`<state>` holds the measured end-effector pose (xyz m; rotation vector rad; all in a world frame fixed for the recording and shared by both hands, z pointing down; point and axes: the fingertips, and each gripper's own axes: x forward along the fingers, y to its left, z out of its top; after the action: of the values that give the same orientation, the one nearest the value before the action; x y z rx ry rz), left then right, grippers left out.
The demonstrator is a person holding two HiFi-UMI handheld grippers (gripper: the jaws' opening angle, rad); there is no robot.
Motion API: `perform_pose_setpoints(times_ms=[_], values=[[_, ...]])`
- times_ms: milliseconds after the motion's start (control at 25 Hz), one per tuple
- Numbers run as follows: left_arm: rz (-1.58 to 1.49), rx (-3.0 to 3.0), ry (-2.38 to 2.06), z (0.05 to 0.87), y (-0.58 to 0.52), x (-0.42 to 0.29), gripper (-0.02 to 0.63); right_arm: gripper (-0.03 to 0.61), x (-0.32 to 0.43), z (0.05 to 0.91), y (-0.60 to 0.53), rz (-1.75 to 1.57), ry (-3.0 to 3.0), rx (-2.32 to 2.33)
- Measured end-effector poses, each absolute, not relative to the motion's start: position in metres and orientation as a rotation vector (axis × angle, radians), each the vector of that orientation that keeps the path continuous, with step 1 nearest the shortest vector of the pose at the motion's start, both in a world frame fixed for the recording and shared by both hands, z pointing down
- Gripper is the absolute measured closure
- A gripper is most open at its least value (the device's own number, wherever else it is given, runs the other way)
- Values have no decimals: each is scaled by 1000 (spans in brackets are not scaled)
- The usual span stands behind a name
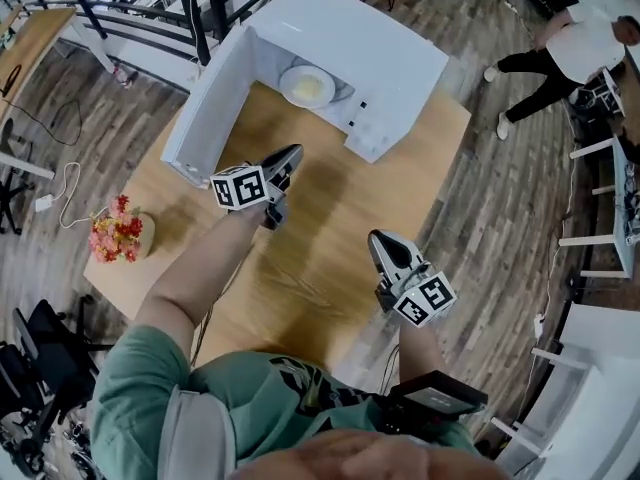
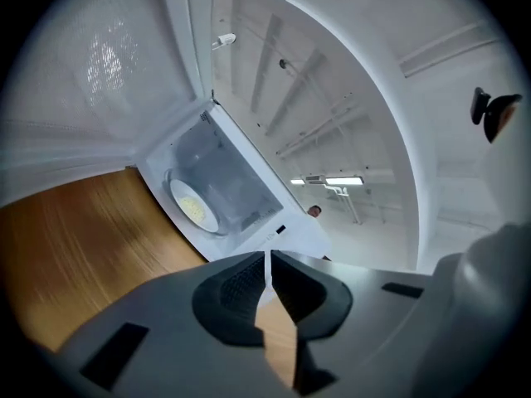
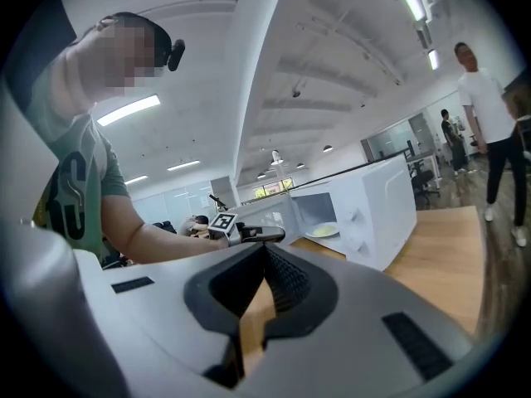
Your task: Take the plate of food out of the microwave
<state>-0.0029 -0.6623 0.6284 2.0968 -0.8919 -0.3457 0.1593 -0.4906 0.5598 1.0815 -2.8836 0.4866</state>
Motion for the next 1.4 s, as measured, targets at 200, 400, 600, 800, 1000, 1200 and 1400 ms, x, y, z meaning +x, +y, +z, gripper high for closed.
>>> perform_pose_setpoints(times_ms=[200,400,600,800,1000,1200,1400], values=[[-401,2003,-972,657,-723,-13,603,572,159,581,-517,544,-2927,1051],[-418,1859,-1072,698,-766,-32,518,572,155,608,-532,624,-2951,1022],[-446,1748,-1109,727,-807,-43,453,572,154,624,-547,625,-2981,1001],[-510,1670,-1078,735,-826,-44,442,572,157,626,-552,637,-3007,1023],[-496,1637,-1091,738,-842,-46,442,572,162,630,-551,663,-3013,1035],[-471,1624,-1120,740,-851,-52,442,572,166,632,-551,674,-3007,1044],[-417,1623,-1118,736,-858,-46,411,572,165,635,-550,691,-3003,1044]])
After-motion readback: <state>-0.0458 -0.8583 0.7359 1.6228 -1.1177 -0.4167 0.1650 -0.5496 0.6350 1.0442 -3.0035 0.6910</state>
